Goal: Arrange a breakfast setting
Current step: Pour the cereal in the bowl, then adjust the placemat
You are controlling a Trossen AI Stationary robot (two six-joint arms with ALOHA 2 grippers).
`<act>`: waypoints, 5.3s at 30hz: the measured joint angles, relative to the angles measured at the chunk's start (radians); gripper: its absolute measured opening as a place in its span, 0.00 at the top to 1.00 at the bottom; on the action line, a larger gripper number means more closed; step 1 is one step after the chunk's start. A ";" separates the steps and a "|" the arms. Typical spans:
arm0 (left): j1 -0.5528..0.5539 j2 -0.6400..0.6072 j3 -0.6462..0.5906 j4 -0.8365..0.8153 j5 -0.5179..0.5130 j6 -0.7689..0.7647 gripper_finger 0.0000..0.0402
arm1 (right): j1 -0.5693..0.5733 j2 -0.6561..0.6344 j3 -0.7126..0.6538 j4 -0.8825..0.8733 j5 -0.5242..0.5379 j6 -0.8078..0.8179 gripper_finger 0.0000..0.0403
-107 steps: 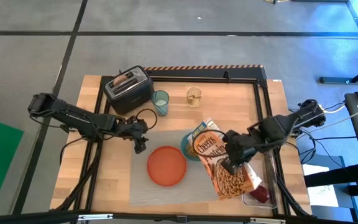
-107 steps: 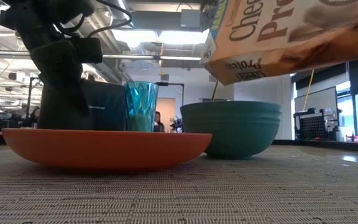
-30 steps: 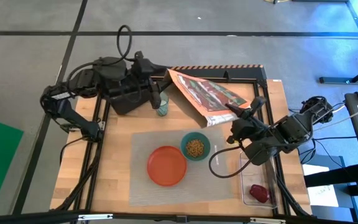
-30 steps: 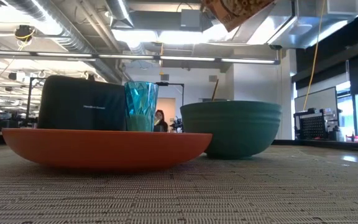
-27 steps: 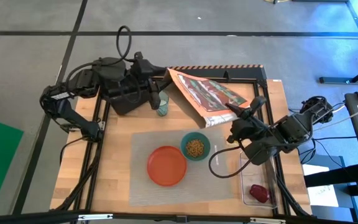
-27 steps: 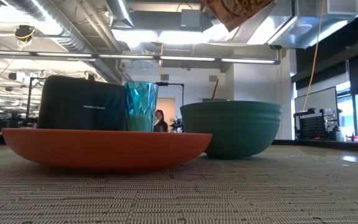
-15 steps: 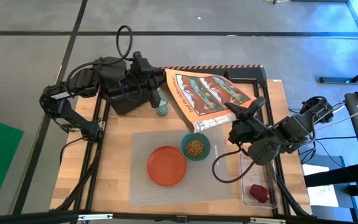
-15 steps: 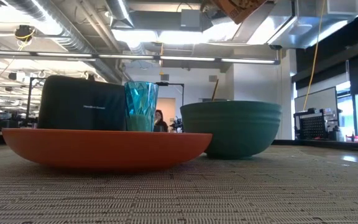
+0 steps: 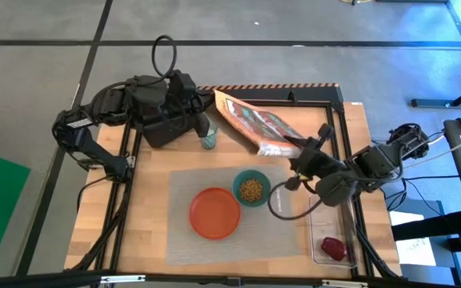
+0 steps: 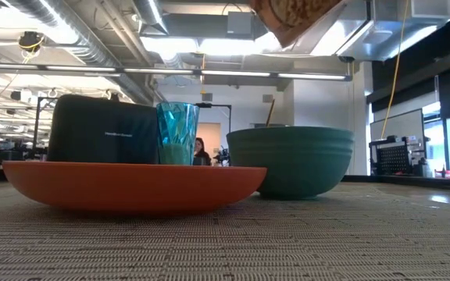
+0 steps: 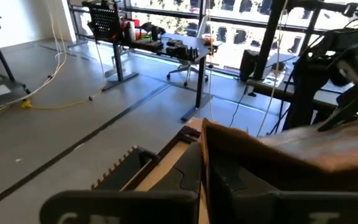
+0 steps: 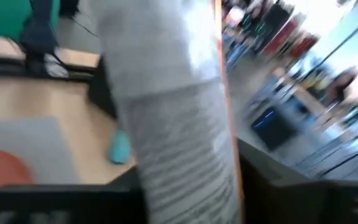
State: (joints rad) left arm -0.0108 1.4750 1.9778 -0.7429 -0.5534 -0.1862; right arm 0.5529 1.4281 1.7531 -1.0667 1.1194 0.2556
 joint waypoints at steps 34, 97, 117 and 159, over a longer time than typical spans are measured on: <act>0.011 0.177 0.000 0.000 0.004 -0.255 0.99 | -0.010 0.018 0.000 0.063 -0.133 0.211 0.97; 0.031 0.254 -0.002 0.068 0.173 -0.171 0.60 | -0.378 -0.701 -0.942 -0.037 0.063 0.622 0.85; -0.048 0.254 -0.002 -0.355 0.178 -0.302 0.60 | -0.377 -0.700 -0.736 -0.033 0.049 0.495 0.45; -0.316 0.246 -0.529 -0.640 0.414 -0.674 0.60 | -0.376 -0.483 -0.367 0.560 -0.341 -0.183 0.48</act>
State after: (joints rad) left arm -0.3268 1.7210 1.4483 -1.3827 -0.1396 -0.8597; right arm 0.1772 0.9453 1.3863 -0.5063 0.7787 0.0727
